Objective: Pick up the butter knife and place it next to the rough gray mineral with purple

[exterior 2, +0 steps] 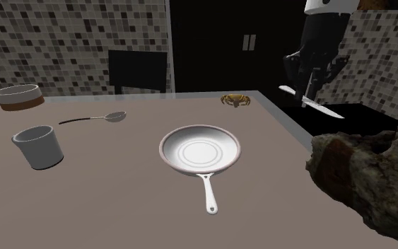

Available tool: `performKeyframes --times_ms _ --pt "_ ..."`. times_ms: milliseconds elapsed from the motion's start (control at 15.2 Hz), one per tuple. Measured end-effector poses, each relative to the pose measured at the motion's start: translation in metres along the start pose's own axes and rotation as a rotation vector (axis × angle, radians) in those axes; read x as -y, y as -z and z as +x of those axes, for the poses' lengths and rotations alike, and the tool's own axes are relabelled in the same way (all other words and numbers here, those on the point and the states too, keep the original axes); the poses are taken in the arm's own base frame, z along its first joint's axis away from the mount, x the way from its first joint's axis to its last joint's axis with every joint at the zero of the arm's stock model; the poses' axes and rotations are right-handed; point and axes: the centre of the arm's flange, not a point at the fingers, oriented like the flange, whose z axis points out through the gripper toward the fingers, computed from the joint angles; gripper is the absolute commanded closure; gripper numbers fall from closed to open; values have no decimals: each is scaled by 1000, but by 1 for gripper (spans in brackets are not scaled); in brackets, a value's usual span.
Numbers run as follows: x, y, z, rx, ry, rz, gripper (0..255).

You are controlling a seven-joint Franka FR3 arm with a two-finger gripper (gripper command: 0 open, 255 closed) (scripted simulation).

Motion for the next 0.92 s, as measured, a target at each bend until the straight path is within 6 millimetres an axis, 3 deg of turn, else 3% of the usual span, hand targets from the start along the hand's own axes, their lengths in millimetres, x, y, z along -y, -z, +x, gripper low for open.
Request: performKeyframes --times_ms 924 --pt "-3 -74 6 0 0 0 255"
